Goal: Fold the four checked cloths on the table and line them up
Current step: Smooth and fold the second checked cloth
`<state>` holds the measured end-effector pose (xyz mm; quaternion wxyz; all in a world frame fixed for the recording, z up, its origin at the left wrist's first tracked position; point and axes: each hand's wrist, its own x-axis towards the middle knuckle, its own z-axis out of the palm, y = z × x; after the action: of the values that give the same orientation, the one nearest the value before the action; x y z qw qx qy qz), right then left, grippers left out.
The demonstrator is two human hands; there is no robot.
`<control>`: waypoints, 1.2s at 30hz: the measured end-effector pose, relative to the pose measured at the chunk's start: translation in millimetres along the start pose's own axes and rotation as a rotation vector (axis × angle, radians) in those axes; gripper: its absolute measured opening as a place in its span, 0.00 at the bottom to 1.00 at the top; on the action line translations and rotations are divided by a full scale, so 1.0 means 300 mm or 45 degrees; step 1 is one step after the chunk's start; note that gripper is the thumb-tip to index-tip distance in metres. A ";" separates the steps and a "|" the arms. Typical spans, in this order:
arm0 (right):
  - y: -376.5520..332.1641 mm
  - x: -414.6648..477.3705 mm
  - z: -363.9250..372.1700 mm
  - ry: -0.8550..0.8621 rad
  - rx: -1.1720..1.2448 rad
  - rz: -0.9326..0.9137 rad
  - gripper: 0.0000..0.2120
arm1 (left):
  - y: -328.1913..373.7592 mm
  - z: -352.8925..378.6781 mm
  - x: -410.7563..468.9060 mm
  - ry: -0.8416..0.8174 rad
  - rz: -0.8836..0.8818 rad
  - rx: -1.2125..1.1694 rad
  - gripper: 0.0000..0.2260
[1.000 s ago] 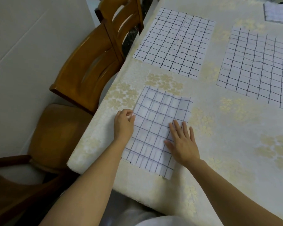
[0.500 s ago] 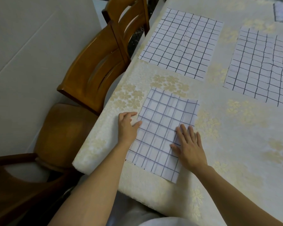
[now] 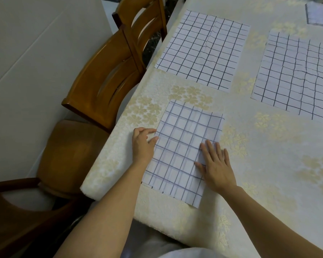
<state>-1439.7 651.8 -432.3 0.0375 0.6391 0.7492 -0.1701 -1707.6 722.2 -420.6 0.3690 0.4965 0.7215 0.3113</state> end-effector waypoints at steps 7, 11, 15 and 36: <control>-0.007 -0.012 -0.040 0.428 0.315 0.042 0.28 | 0.166 0.086 -0.114 0.292 0.452 0.415 0.18; 0.029 0.018 -0.069 0.591 0.590 0.202 0.24 | 0.222 0.299 -0.267 -0.142 0.940 0.731 0.22; 0.098 0.053 -0.068 0.300 0.439 0.096 0.24 | 0.137 0.416 -0.333 -0.349 0.805 0.975 0.32; 0.254 0.267 -0.121 0.085 0.147 0.125 0.26 | 0.057 0.394 -0.361 -0.510 0.810 0.924 0.30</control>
<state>-1374.4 747.9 -435.9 -0.0160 0.6813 0.7068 -0.1896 -1574.5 635.1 -445.4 0.1910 0.8367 0.5119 0.0368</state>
